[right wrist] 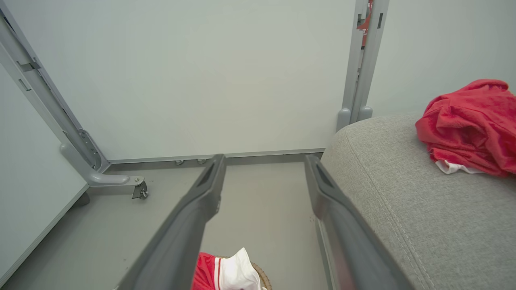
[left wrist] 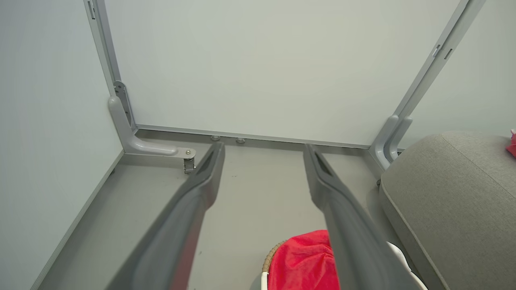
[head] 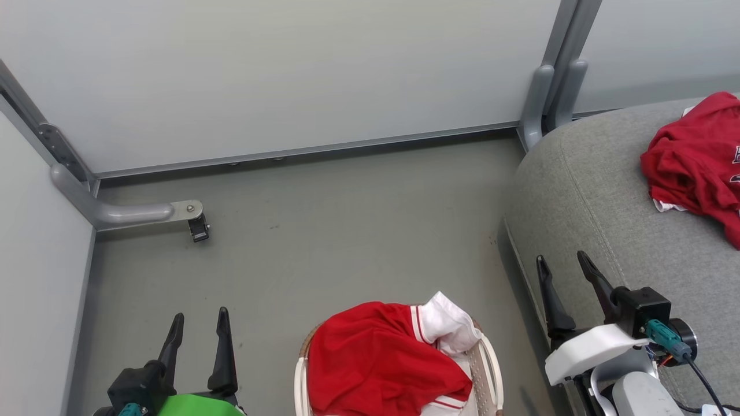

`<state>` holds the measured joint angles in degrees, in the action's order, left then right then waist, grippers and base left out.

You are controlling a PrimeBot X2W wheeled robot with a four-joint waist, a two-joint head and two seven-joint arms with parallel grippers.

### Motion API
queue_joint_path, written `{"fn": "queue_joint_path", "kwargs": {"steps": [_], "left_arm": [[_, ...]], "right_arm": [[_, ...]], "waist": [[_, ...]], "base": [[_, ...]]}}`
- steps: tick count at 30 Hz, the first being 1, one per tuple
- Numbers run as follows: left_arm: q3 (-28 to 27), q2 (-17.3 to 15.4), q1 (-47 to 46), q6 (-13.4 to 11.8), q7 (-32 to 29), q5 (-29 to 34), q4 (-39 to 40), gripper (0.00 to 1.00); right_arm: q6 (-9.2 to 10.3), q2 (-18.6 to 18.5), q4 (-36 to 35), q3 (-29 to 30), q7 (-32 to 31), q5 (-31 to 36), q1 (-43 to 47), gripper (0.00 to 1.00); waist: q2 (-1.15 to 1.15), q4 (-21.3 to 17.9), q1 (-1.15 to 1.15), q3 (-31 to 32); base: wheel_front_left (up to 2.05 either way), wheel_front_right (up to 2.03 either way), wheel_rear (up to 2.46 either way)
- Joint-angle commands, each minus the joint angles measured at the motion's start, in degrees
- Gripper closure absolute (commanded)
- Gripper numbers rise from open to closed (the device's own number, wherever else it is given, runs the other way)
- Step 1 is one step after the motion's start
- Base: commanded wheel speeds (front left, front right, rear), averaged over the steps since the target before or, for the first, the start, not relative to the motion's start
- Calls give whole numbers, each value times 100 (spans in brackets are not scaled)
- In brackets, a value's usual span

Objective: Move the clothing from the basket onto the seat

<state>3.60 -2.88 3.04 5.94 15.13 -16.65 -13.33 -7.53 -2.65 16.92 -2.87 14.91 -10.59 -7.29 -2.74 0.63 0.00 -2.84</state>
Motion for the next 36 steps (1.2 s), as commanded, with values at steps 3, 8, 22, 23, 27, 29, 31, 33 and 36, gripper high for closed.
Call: {"fn": "queue_joint_path", "kwargs": {"steps": [3,8,22,23,27,29,31,33,36], "left_arm": [[-4,-2,81,-23,4,22,4,0],[40,-2,23,-10,3,51,-3,0],[1188,-313,-2134,158,2,809,-986,0],[1375,-322,-2406,162,3,828,-1150,0],[2083,-413,-3258,162,-1,850,-1839,0],[2410,-406,-3643,163,-15,788,-2200,0],[2786,-379,-4008,163,-36,722,-2575,0],[3144,-405,-4317,164,-121,681,-2920,0],[3742,-458,-4705,163,-286,598,-3428,0]], "right_arm": [[8,-20,-19,-8,17,13,70,0],[8,-20,-45,-6,17,17,47,0],[8,-21,-503,397,17,314,-903,0],[8,-17,-562,455,17,340,-1008,0],[8,-18,-744,516,17,408,-1343,0],[8,-17,-813,515,17,391,-1482,0],[8,-20,-891,535,17,342,-1603,0],[8,-17,-966,513,17,294,-1710,0],[8,-16,-1074,456,17,225,-1852,0]], "waist": [[0,9,0,-29],[0,16,0,-97],[0,-124,0,-1577],[0,-154,0,-1744],[0,-332,0,-2380],[0,-433,0,-2663],[0,-536,0,-2945],[0,-637,0,-3205],[0,-796,0,-3537]], "base": [[0,0,0],[0,0,0],[0,0,0],[0,0,0],[0,0,0],[0,0,0],[0,0,0],[0,0,0],[0,0,0]]}}
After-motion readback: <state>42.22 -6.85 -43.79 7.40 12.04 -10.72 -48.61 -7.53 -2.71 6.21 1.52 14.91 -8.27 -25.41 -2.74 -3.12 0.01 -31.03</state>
